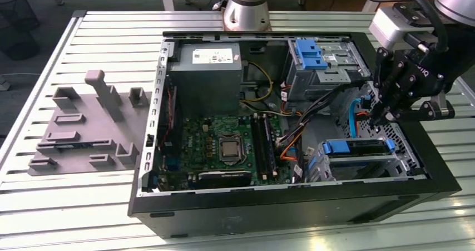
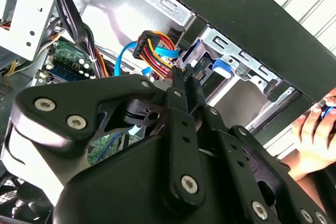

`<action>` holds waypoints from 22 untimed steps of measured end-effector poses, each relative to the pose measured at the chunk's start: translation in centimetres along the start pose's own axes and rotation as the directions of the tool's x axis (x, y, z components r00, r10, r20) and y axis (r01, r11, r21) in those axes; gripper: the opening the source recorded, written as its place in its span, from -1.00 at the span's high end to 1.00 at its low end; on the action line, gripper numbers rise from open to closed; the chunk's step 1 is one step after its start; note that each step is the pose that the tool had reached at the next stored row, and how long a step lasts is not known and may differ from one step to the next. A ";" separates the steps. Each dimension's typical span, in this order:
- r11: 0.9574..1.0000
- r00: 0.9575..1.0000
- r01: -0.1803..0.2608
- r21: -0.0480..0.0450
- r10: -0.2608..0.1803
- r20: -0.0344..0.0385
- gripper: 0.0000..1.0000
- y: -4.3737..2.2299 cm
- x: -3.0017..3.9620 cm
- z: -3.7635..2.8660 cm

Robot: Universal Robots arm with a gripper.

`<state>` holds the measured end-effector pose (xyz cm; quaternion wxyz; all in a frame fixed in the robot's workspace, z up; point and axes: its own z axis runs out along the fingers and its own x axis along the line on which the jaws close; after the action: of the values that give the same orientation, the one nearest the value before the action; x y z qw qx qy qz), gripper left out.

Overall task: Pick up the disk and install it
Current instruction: 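Insert the first disk wire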

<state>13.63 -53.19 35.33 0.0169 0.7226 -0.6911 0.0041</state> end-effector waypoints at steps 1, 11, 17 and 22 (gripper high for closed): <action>1.000 1.000 0.000 0.000 0.000 0.000 0.56 0.00 0.00 0.00; 1.000 1.000 0.000 0.000 0.000 0.000 0.68 0.00 0.00 0.00; 1.000 1.000 0.000 0.000 0.000 -0.002 0.68 0.00 0.00 0.01; 1.000 1.000 0.000 0.000 0.000 -0.002 0.68 0.00 0.00 0.01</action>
<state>13.63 -53.19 35.32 0.0175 0.7226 -0.6911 0.0048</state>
